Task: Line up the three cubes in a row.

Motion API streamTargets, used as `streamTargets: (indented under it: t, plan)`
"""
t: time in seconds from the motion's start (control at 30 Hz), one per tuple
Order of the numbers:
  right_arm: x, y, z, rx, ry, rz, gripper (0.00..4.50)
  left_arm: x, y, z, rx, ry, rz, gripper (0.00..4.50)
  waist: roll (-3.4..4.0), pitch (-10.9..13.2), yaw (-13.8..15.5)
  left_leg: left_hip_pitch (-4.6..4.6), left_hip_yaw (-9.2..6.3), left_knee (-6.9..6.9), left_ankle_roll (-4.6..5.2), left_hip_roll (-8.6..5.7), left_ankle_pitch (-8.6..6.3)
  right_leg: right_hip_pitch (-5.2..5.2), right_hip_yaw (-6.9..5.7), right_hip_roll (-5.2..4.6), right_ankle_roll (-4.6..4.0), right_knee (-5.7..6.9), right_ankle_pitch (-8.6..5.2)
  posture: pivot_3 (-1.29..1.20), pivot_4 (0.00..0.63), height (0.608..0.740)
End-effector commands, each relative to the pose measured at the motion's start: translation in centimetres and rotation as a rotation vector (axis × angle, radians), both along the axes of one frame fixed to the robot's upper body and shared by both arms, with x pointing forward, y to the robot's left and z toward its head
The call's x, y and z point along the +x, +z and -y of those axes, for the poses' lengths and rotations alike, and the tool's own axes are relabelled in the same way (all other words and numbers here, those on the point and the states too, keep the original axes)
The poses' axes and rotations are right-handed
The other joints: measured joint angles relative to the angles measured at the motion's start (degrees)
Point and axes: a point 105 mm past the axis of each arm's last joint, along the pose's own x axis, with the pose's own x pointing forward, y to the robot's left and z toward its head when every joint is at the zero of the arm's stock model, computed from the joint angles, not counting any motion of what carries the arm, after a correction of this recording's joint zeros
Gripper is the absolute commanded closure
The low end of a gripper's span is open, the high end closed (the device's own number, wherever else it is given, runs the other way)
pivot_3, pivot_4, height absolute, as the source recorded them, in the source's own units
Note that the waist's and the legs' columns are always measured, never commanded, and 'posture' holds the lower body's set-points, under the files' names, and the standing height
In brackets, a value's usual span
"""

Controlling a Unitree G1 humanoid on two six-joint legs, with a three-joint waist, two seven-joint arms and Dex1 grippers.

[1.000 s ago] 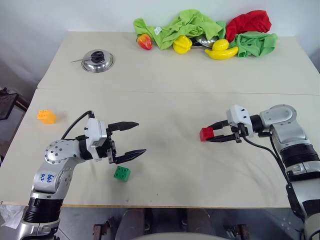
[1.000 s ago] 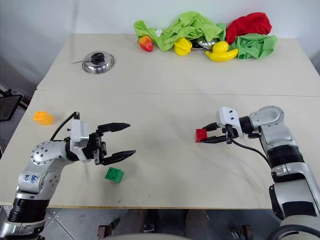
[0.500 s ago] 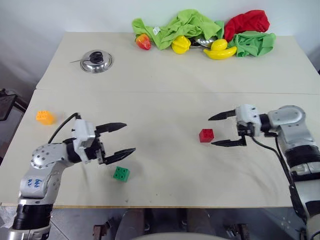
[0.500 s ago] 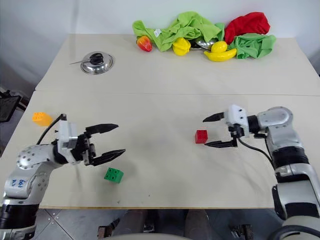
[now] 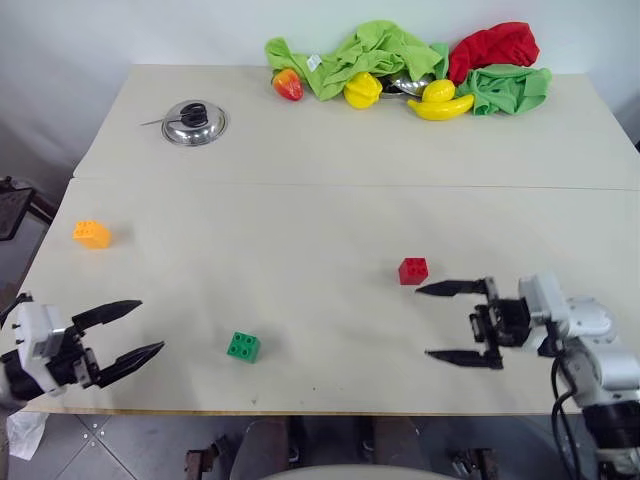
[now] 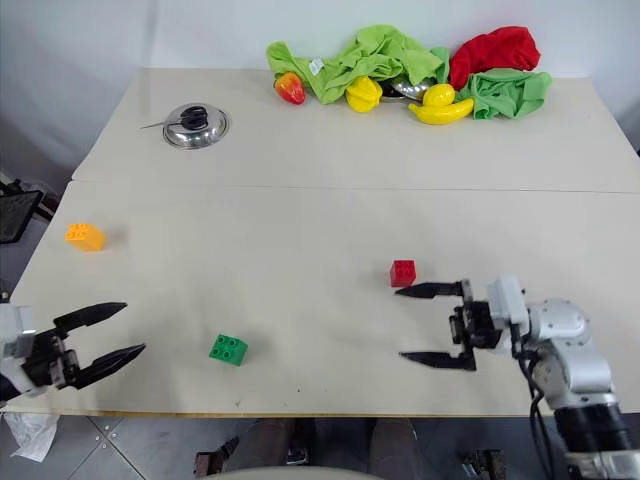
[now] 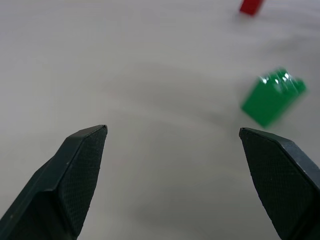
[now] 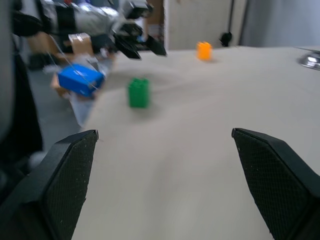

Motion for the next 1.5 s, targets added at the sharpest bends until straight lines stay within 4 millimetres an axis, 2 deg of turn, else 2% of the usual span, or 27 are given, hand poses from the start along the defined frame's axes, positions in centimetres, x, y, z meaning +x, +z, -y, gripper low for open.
streamTargets:
  t: [0.03, 0.13, 0.27, 0.33, 0.57, 0.7, 0.93, 1.03, 1.17, 1.23, 1.3, 1.37, 1.5]
  plan:
    - [-1.3, -0.4, -0.1, -0.035, 0.062, 0.111, 0.02, -0.5, 1.0, 1.6, 0.069, -0.133, 0.048, 0.00, -0.07, -0.04, 0.01, 0.01, 0.00, 0.00, 0.02, -0.02, -0.01, 0.00, 0.00, -0.03, -0.01, 0.01, 0.00, 0.00, 0.150, 0.740]
    - [-1.2, -0.7, 1.2, -0.047, 0.024, 0.095, 0.02, -0.8, 0.6, 4.4, 0.114, -0.308, 0.046, 0.00, -0.06, -0.03, 0.00, 0.01, -0.01, 0.00, 0.04, -0.07, -0.05, 0.01, -0.01, -0.08, -0.02, 0.00, 0.02, 0.00, 0.150, 0.740]
    - [-0.8, -1.6, 3.4, -0.120, -0.057, 0.066, 0.02, 0.4, 0.1, 8.1, 0.143, -0.475, 0.089, 0.00, -0.05, -0.02, -0.01, 0.01, 0.00, 0.00, 0.06, -0.12, -0.06, 0.03, -0.02, -0.07, -0.02, 0.00, 0.02, 0.00, 0.150, 0.740]
    - [-0.7, -1.5, 3.9, -0.124, -0.078, 0.065, 0.02, 0.5, -1.2, 9.2, 0.174, -0.547, 0.052, 0.00, -0.05, -0.03, -0.07, 0.03, 0.03, 0.00, 0.07, -0.09, -0.05, 0.05, -0.03, -0.02, -0.02, 0.00, 0.02, 0.00, 0.150, 0.740]
    - [-0.5, -1.1, 3.7, -0.119, -0.095, 0.078, 0.02, 1.2, -3.5, 10.5, 0.207, -0.689, -0.008, 0.00, -0.04, -0.02, -0.17, 0.09, 0.19, 0.02, 0.06, 0.04, -0.04, 0.01, 0.02, 0.14, -0.02, 0.05, 0.02, 0.00, 0.150, 0.740]
    - [-0.7, -1.1, 3.8, -0.121, -0.115, 0.082, 0.02, 2.2, -3.1, 11.5, 0.180, -0.700, 0.027, 0.00, -0.04, -0.02, 0.12, 0.06, 0.16, 0.05, 0.07, 0.01, -0.04, 0.02, 0.05, 0.11, -0.01, 0.05, 0.02, 0.00, 0.150, 0.740]
    - [-1.3, -1.4, 4.4, -0.133, -0.174, 0.077, 0.02, 3.9, -2.0, 12.0, 0.190, -0.707, 0.070, 0.00, -0.04, -0.02, 0.07, 0.04, 0.12, 0.07, 0.09, -0.03, -0.03, 0.05, 0.01, 0.10, -0.01, 0.05, 0.02, 0.00, 0.150, 0.740]
    - [-1.5, -1.3, 4.5, -0.129, -0.197, 0.082, 0.00, 3.9, -2.3, 12.2, 0.218, -0.749, 0.055, 0.59, -0.04, -0.02, 0.04, 0.06, 0.13, 0.08, 0.09, -0.03, -0.03, 0.05, 0.02, 0.10, 0.00, 0.06, 0.03, 0.00, 0.150, 0.740]
    - [-1.7, -1.2, 4.6, -0.129, -0.222, 0.089, 0.00, 4.3, -2.3, 12.1, 0.231, -0.760, 0.052, 1.84, -0.04, -0.02, -0.03, 0.06, 0.14, 0.08, 0.09, -0.01, -0.03, 0.05, 0.02, 0.13, 0.00, 0.06, 0.02, 0.00, 0.150, 0.740]
    - [-1.8, -1.1, 4.8, -0.128, -0.243, 0.093, 0.00, 4.8, -2.0, 12.3, 0.223, -0.759, 0.060, 2.49, -0.05, -0.02, 0.00, 0.06, 0.14, 0.09, 0.09, -0.01, -0.03, 0.05, 0.03, 0.13, 0.00, 0.07, 0.03, 0.00, 0.150, 0.740]
    - [-2.0, -1.1, 5.1, -0.135, -0.265, 0.094, 0.00, 5.9, -0.3, 13.2, 0.146, -0.737, 0.095, 3.01, -0.05, -0.02, 0.19, 0.05, 0.13, 0.13, 0.09, -0.01, -0.03, 0.05, 0.03, 0.13, 0.00, 0.08, 0.03, 0.00, 0.150, 0.740]
    - [-2.2, -1.2, 5.4, -0.141, -0.284, 0.091, 0.00, 7.1, 1.6, 14.4, 0.075, -0.726, 0.123, 3.00, -0.05, -0.02, 0.94, -0.01, 0.02, 0.26, 0.11, -0.06, -0.03, 0.10, 0.02, 0.12, 0.01, 0.11, 0.03, 0.00, 0.150, 0.740]
    - [-2.7, -1.4, 6.3, -0.157, -0.331, 0.082, 0.00, 10.0, 4.2, 19.2, 0.008, -0.781, 0.115, 3.00, -0.06, -0.02, 2.09, -0.13, -0.06, 0.59, 0.19, -0.08, -0.07, 0.19, -0.01, 0.13, 0.09, 0.19, 0.08, 0.00, 0.150, 0.740]
